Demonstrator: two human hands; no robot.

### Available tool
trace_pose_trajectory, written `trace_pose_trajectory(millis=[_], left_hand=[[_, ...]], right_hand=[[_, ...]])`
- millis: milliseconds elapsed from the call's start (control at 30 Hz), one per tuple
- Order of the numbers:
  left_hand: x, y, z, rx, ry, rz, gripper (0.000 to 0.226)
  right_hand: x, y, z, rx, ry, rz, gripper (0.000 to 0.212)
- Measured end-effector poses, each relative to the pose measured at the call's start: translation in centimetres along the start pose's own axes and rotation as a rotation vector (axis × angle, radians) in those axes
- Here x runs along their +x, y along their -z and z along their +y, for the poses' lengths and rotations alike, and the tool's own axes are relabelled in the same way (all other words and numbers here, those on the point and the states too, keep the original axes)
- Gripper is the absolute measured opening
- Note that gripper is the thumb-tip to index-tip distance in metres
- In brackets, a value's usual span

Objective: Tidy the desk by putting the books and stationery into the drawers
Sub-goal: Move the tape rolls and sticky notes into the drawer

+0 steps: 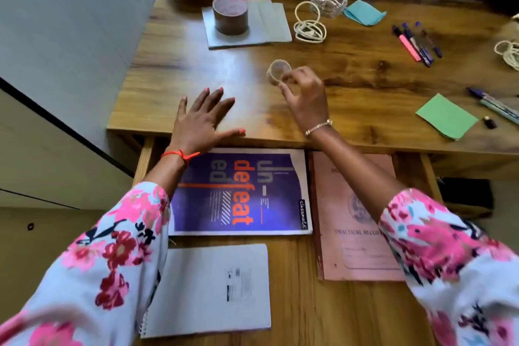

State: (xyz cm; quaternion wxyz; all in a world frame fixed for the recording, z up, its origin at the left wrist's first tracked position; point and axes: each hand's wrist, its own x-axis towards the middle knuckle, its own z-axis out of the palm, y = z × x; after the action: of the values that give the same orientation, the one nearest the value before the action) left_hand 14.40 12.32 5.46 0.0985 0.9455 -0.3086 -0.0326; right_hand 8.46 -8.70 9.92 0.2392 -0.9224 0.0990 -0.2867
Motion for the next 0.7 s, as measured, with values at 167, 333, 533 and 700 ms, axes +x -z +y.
trace_pose_trajectory(millis=[167,333,533,700], left_hand=[[-2.3,-0.6,2.1,-0.031,0.082,0.007,0.073],[-10.5,-2.0,4.8,-0.231,0.028,0.029,0.086],[-24.0,-4.0,6.7,-0.444,-0.096,-0.119,0.098],[-31.5,-5.2,7.3,-0.36,-0.207,-0.138,0.077]], right_hand=[[-10.7,3.2,-0.1,-0.043,0.098,0.049,0.015],[-21.7,5.2,0.2,-0.043,0.018,-0.075,0.018],[-30.1,6.2,-0.4,-0.122,-0.011,-0.254,0.02],[-32.2,5.9,-0.6,-0.141,-0.101,-0.324,0.014]])
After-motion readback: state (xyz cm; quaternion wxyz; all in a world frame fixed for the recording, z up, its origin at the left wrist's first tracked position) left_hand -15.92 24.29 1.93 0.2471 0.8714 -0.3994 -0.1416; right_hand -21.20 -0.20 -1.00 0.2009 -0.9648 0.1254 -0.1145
